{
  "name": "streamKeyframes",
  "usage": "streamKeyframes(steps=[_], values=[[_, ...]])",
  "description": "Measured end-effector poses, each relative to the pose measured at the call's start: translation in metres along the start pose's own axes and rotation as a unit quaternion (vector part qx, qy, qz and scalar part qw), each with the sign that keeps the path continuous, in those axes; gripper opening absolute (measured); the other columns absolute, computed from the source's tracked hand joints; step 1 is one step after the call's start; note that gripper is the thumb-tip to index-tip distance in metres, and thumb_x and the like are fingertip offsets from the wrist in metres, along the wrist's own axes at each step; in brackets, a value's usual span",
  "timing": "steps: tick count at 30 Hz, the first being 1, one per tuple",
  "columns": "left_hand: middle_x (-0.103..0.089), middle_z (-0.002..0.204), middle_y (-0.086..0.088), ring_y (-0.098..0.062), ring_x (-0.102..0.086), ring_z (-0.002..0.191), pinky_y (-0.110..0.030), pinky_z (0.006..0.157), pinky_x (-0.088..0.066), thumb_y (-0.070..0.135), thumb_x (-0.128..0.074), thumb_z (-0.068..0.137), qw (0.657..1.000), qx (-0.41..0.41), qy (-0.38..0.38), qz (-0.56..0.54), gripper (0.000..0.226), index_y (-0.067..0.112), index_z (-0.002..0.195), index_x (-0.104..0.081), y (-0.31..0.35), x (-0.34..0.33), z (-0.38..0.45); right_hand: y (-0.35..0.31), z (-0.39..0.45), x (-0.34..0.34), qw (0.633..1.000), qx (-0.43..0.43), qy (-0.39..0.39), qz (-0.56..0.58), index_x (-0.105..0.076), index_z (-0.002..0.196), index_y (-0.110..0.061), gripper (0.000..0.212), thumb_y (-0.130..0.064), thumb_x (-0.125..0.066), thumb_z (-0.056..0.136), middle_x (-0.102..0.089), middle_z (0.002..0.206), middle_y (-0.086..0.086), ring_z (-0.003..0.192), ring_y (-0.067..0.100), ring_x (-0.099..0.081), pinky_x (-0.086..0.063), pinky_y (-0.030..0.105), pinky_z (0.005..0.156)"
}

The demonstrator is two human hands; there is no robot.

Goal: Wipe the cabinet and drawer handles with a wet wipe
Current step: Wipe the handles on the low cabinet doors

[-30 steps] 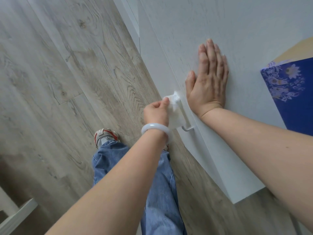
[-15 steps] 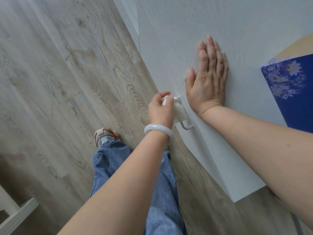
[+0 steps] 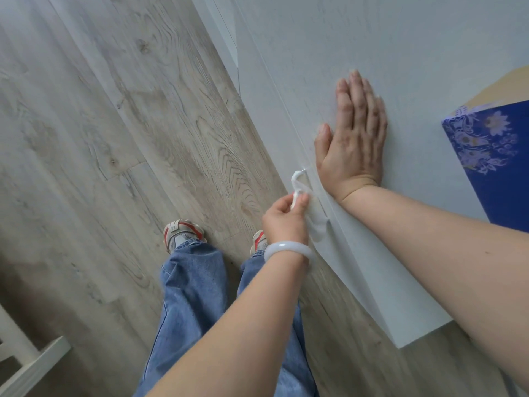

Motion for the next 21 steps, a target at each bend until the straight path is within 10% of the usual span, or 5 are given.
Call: streamKeyframes(steps=[9,16,21], values=[[-0.070,0.087,0.001,-0.006,-0.063,0.072,-0.007,0.060,-0.049,0.018,-0.070,0.085,0.998,-0.042,0.010,0.039,0.016,0.013,0.100,-0.069,0.036,-0.001,0.012,0.000,0.000,-0.001,1.000,-0.002,-0.002,-0.005,-0.034,0.147,-0.006,0.065,-0.031,-0.043,0.087,-0.029,0.155,0.011,0.144,0.026,-0.026,-0.017,0.043,0.118],[-0.072,0.103,-0.005,-0.024,-0.068,0.097,-0.044,0.094,-0.052,0.020,-0.076,0.079,0.998,0.029,-0.006,0.057,0.027,0.013,0.104,-0.068,-0.012,-0.002,-0.003,0.000,-0.001,-0.002,1.000,-0.002,-0.001,-0.004,-0.034,0.147,-0.007,0.065,-0.032,-0.043,0.087,-0.029,0.155,0.011,0.144,0.025,-0.026,-0.018,0.043,0.118],[-0.071,0.089,0.000,-0.012,-0.066,0.079,-0.024,0.074,-0.054,0.019,-0.074,0.081,0.996,-0.027,-0.018,0.084,0.018,0.014,0.098,-0.068,0.020,0.000,0.015,0.000,-0.001,-0.001,1.000,-0.001,-0.003,-0.006,-0.034,0.147,-0.006,0.065,-0.031,-0.042,0.087,-0.029,0.155,0.012,0.144,0.026,-0.026,-0.018,0.043,0.118]])
Point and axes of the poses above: each hand's wrist, its own z-axis towards the middle knuckle, its own x-axis out of the back of the hand, y = z × x, the point moved 6 cm from there along z, towards the middle knuckle
